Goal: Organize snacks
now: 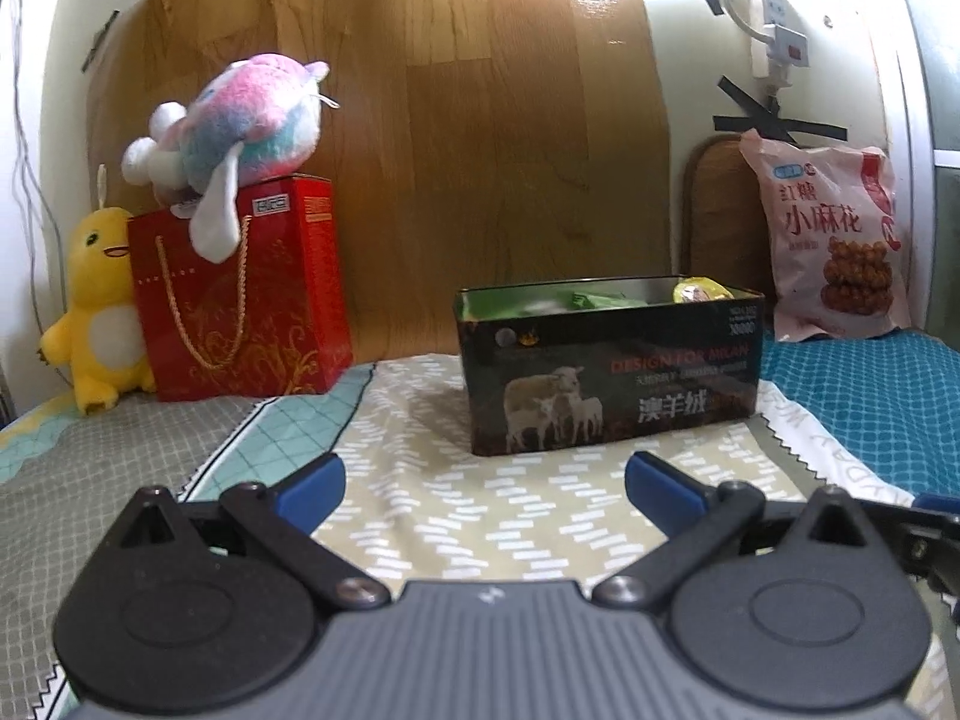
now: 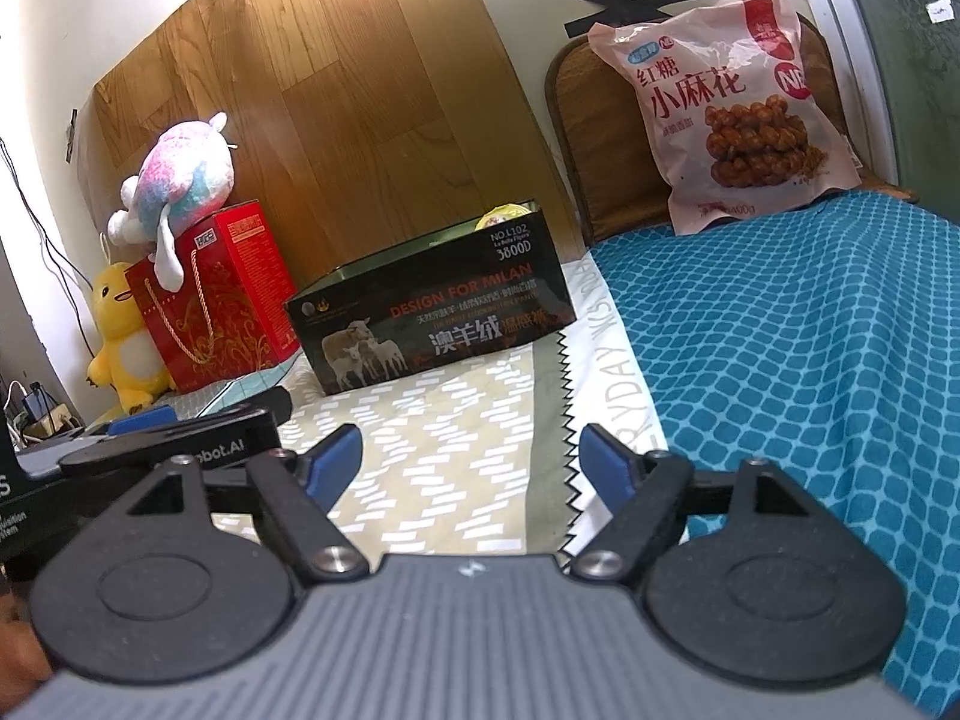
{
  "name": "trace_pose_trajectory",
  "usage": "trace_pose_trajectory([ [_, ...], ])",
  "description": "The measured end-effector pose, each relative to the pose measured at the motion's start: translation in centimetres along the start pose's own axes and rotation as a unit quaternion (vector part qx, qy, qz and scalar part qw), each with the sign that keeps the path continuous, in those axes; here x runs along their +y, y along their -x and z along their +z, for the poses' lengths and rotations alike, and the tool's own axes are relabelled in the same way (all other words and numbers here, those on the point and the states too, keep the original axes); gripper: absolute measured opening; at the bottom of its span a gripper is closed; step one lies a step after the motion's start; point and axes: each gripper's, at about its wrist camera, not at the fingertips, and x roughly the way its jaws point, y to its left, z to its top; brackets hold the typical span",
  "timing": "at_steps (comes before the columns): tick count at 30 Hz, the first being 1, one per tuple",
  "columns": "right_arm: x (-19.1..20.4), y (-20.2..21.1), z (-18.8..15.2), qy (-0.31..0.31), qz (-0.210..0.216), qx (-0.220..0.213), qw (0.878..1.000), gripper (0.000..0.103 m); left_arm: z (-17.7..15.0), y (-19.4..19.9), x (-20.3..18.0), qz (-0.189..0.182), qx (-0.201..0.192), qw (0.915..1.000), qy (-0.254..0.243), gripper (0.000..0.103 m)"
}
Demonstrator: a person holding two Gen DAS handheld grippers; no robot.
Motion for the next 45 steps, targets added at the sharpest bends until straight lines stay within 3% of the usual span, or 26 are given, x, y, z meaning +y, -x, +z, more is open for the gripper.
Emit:
trace_pose_trajectory([
  [7, 0.07, 0.04, -0.03, 0.0, 0.0, -0.001, 1.0, 0.082, -0.04, 0.21, 0.62, 0.018, -0.001, 0.9997, 0.018, 0.103],
  [14, 0.04, 0.06, -0.01, 0.0, 0.0, 0.0, 1.0, 0.082, -0.14, 0.45, -0.04, 0.031, -0.004, 0.9995, -0.003, 0.103],
  [45, 0.04, 0.07, -0.05, -0.001, 0.0, -0.002, 1.0, 0.084, -0.13, 0.32, -0.02, 0.026, 0.003, 0.9996, -0.007, 0.103],
])
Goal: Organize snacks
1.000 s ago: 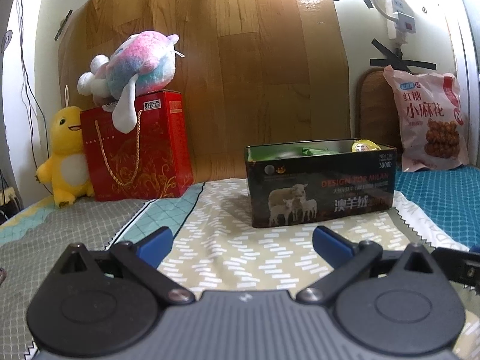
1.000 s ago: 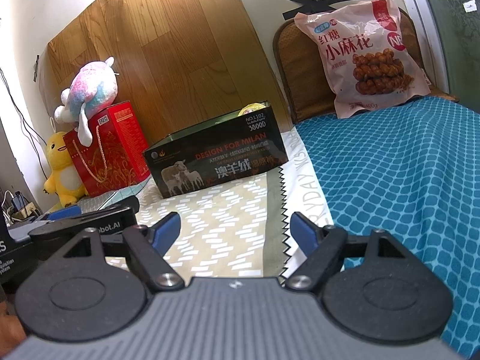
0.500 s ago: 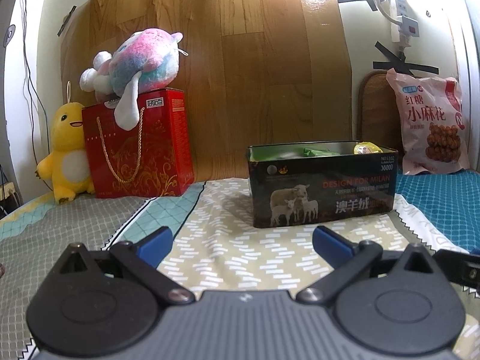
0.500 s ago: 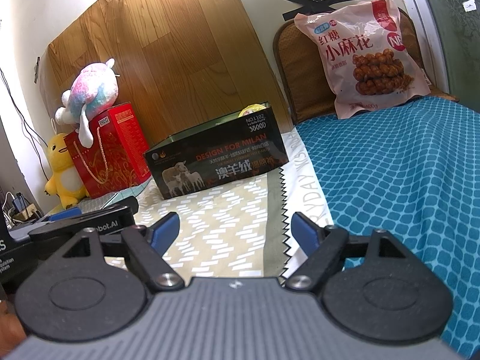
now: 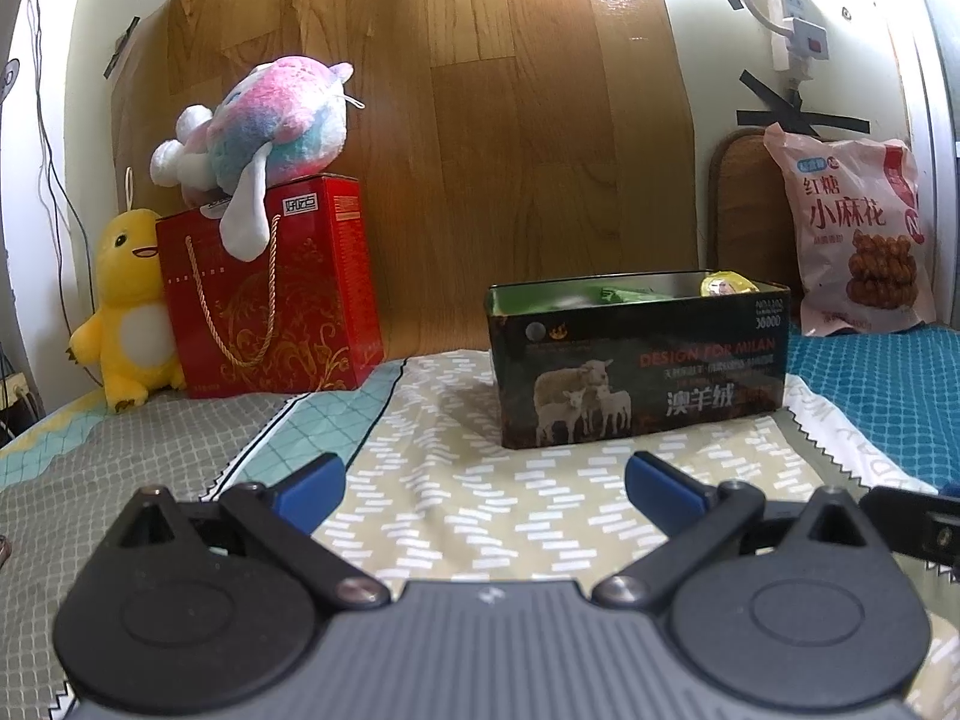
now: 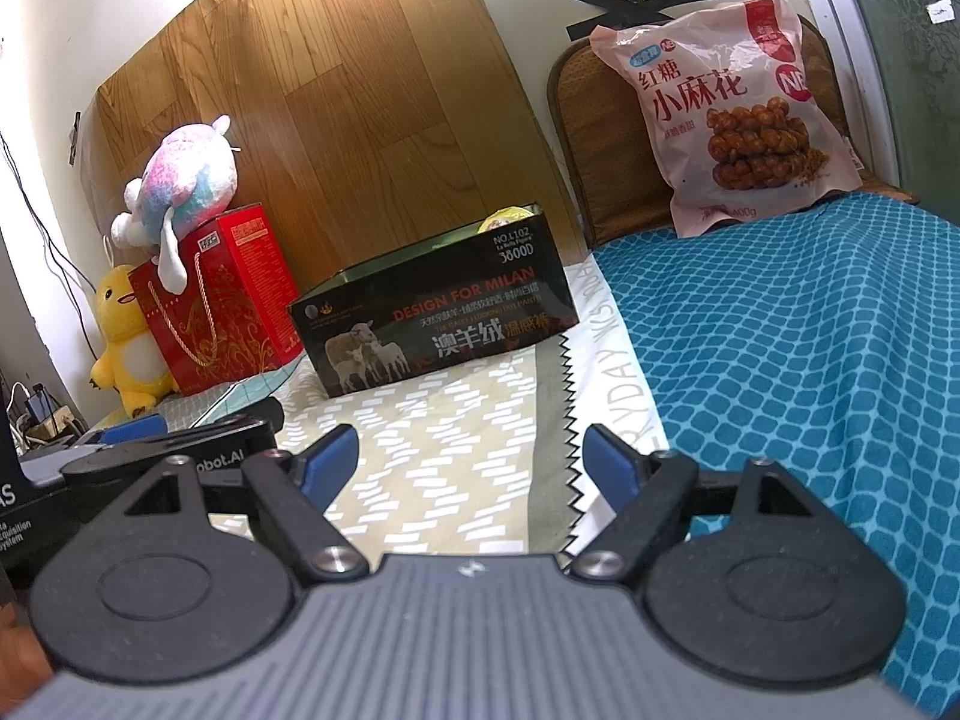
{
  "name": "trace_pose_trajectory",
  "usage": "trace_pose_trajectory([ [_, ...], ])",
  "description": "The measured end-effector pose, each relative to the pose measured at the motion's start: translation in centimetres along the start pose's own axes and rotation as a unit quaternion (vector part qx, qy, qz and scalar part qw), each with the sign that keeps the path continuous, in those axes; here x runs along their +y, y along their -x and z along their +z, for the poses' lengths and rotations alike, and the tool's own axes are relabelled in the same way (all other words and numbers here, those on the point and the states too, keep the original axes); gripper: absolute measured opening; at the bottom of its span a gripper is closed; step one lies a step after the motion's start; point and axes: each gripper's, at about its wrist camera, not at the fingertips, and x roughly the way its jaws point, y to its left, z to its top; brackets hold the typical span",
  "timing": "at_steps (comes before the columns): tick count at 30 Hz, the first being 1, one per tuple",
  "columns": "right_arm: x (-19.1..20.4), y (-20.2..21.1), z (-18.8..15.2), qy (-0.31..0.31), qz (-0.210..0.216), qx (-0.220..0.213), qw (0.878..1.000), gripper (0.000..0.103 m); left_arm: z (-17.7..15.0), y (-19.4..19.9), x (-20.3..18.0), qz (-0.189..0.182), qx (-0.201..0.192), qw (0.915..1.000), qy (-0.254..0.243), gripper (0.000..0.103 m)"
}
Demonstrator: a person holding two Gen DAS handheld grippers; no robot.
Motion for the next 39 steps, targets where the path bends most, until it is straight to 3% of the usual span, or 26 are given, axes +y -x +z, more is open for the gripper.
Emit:
trace_pose_trajectory([
  [22, 0.0, 0.0, 0.0, 0.0, 0.0, 0.0, 1.0, 0.084, 0.0, -0.2, -0.1, 0.001, 0.01, 0.9999, -0.009, 0.103],
  [26, 0.0, 0.0, 0.0, 0.0, 0.0, 0.0, 1.0, 0.084, 0.1, -0.4, 0.0, -0.014, 0.022, 0.9996, -0.013, 0.103],
  [34, 0.0, 0.0, 0.0, -0.002, 0.002, -0.002, 1.0, 0.084, 0.2, -1.1, 0.1, -0.045, 0.084, 0.9954, -0.003, 0.103],
  [39, 0.0, 0.0, 0.0, -0.003, 0.004, -0.003, 1.0, 0.084, 0.8, -0.3, 0.0, -0.023, 0.075, 0.9969, -0.001, 0.103],
])
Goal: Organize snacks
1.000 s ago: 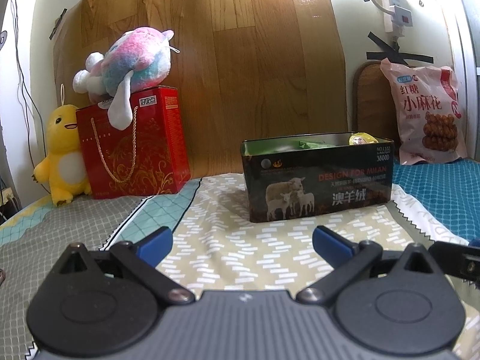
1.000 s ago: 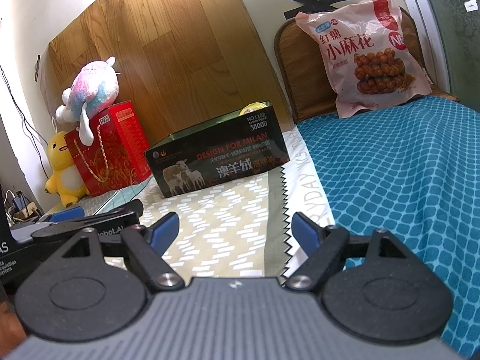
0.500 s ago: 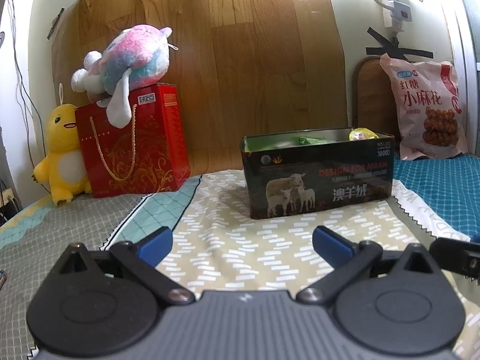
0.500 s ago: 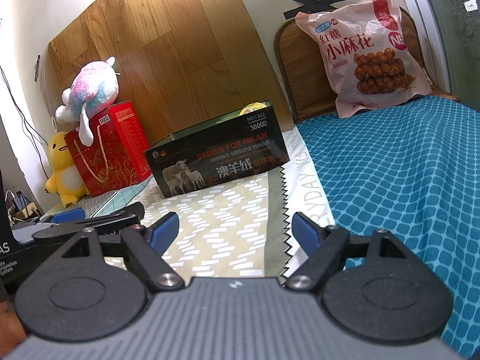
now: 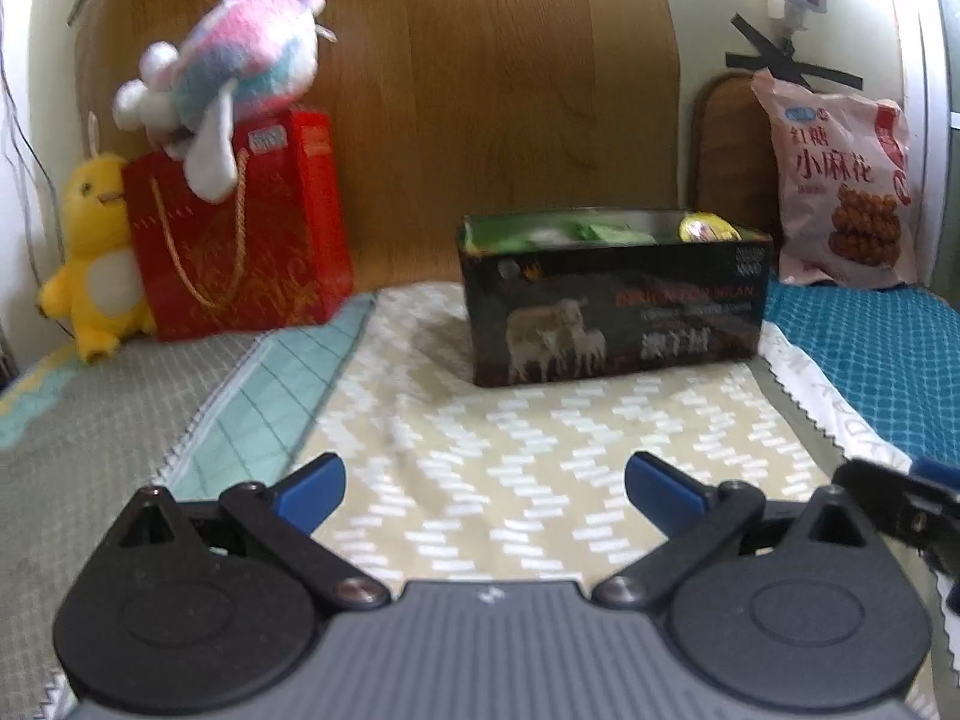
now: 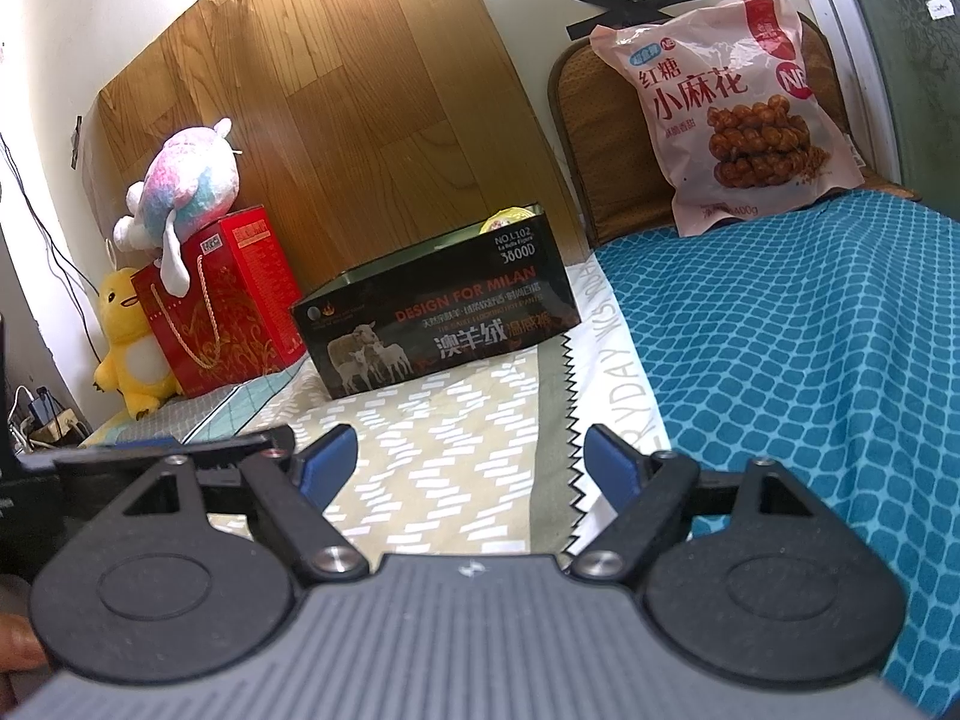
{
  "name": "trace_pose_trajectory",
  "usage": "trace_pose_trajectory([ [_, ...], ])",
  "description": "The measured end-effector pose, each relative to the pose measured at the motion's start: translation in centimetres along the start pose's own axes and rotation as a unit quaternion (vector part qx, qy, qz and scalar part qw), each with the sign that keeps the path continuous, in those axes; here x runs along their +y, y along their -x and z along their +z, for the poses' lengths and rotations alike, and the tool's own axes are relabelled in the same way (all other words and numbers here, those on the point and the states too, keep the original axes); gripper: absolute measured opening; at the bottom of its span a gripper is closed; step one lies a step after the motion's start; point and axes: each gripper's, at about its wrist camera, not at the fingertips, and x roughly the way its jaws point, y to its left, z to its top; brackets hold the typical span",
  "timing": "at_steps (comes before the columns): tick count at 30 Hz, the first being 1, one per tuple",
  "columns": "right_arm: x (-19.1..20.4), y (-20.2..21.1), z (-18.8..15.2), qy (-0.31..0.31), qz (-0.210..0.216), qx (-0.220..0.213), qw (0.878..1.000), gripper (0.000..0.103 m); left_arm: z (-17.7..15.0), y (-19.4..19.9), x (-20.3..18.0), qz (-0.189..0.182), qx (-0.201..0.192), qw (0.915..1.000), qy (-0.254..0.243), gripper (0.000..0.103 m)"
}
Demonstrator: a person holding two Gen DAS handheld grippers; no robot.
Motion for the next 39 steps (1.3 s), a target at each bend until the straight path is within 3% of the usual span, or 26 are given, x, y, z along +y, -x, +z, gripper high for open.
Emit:
trace_pose_trajectory([
  [3, -0.1, 0.0, 0.0, -0.001, 0.001, -0.001, 1.0, 0.085, 0.7, 0.8, -0.2, 0.018, -0.011, 0.9997, -0.009, 0.103],
  [10, 0.0, 0.2, 0.0, -0.002, 0.002, -0.002, 1.0, 0.085, 1.5, 1.5, -0.2, 0.036, 0.001, 0.9992, -0.016, 0.103],
  [23, 0.0, 0.2, 0.0, -0.003, 0.002, -0.004, 1.0, 0.085, 1.4, 1.4, 0.8, 0.039, 0.025, 0.9989, 0.011, 0.103],
  [39, 0.0, 0.3, 0.0, -0.004, 0.002, -0.004, 1.0, 0.086, 0.8, 0.5, 1.0, 0.072, 0.04, 0.9965, 0.013, 0.103],
])
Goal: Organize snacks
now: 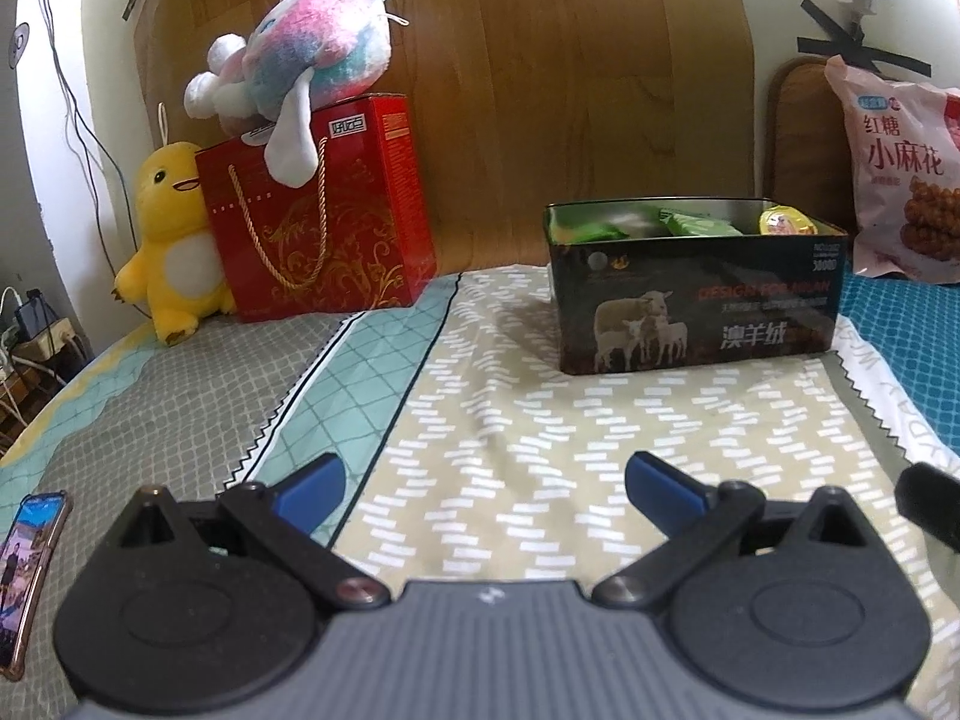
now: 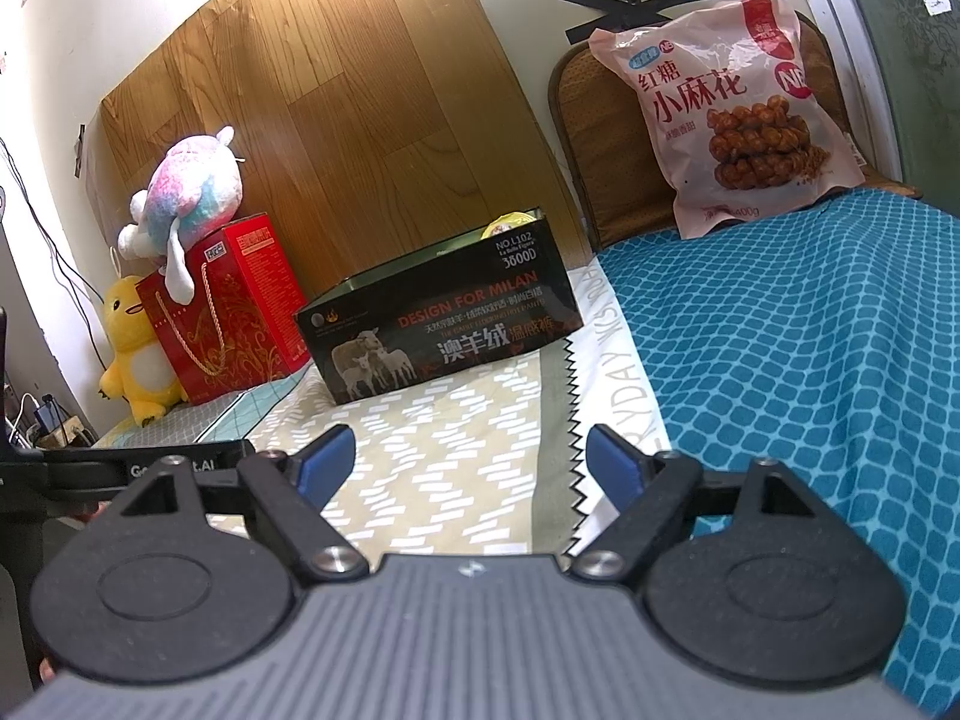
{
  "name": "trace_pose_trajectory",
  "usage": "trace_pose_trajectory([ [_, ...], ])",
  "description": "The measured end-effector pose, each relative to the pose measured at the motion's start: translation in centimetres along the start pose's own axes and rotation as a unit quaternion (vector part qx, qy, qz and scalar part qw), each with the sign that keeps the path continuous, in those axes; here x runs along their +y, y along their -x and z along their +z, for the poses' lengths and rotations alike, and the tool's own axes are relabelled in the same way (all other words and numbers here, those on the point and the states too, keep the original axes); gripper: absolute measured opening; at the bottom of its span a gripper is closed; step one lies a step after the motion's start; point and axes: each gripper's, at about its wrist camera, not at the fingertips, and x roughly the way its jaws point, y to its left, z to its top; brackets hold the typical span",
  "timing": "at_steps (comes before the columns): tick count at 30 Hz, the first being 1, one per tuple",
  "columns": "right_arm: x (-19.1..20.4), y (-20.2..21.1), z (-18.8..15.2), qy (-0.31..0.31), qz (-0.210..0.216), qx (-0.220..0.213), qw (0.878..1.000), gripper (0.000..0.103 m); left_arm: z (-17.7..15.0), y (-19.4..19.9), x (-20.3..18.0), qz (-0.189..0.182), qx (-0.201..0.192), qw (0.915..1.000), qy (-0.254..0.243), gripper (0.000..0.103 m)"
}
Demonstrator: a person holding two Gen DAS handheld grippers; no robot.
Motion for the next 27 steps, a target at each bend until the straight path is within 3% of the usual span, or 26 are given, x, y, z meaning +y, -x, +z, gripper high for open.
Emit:
trace_pose_trajectory([
  [27, -0.14, -0.13, -0.01, -0.006, 0.006, 0.0, 1.0, 0.087, -0.28, -0.86, -0.41, -0.004, 0.021, 0.9996, -0.02, 0.103],
])
